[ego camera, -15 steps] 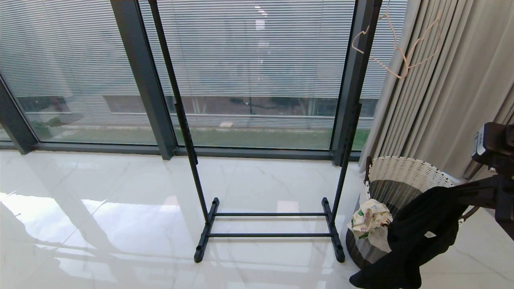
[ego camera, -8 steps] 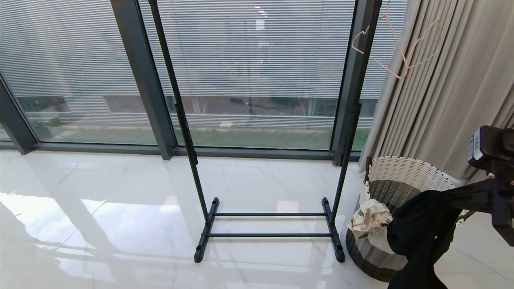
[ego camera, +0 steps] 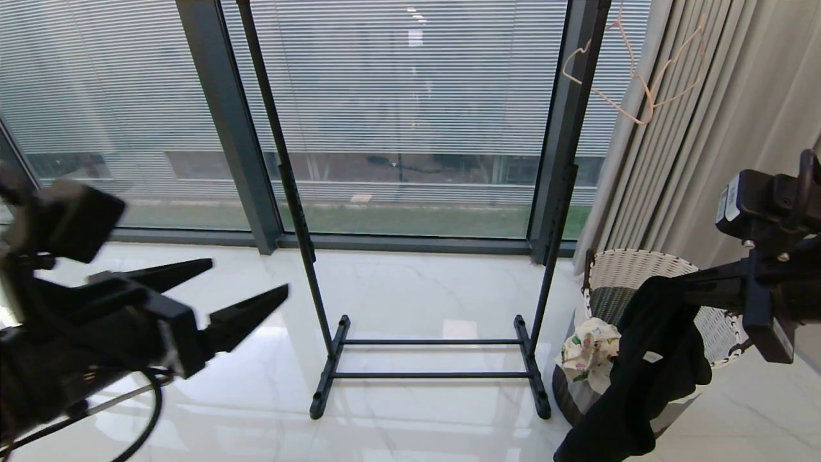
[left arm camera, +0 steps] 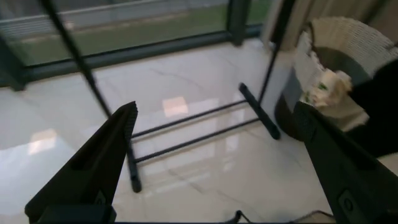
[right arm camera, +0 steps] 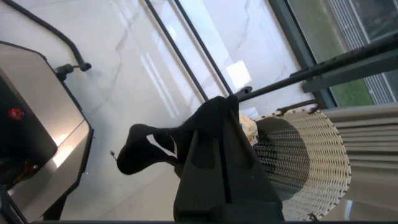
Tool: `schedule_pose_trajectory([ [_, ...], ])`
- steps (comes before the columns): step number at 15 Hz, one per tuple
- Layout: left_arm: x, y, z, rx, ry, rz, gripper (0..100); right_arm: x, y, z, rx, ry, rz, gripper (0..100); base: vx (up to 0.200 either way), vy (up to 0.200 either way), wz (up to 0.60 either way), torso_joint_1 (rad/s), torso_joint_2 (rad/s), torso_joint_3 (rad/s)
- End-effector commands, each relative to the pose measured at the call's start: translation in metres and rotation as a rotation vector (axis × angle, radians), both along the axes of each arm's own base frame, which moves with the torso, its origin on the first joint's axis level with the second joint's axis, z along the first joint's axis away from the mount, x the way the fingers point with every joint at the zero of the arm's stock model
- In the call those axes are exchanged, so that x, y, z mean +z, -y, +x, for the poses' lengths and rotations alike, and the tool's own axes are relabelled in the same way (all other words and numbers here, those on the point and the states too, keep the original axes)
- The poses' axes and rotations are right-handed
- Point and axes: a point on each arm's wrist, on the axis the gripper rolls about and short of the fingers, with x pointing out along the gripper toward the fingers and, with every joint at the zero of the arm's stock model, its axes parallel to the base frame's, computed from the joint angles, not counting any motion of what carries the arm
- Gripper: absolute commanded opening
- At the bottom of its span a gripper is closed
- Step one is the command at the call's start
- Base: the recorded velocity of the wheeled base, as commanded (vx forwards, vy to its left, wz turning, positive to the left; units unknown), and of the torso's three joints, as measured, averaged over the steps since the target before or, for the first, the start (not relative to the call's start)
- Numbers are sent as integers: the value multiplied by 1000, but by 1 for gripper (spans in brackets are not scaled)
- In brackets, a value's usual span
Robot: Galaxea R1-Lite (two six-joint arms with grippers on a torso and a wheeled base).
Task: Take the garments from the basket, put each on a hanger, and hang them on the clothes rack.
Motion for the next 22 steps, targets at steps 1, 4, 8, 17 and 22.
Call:
schedule_pose_trajectory([
  [1,-32,99,29,-223,-135,106,100,-1,-4,3,11,-9,-5,0,0,0,0,0,0,0],
  [4,-54,166,-8,-295,-234,92,100,-1,-8,-2,34,-14,4,0,0,0,0,0,0,0],
  [8,-71,230,-2,-274,-259,75,100,3,-18,-16,95,-24,45,0,0,0,0,0,0,0],
  [17,-99,308,42,-274,-239,43,100,10,-13,-27,110,8,68,0,0,0,0,0,0,0],
  [22,-110,305,45,-273,-251,81,100,10,-13,-27,108,3,69,0,0,0,0,0,0,0],
])
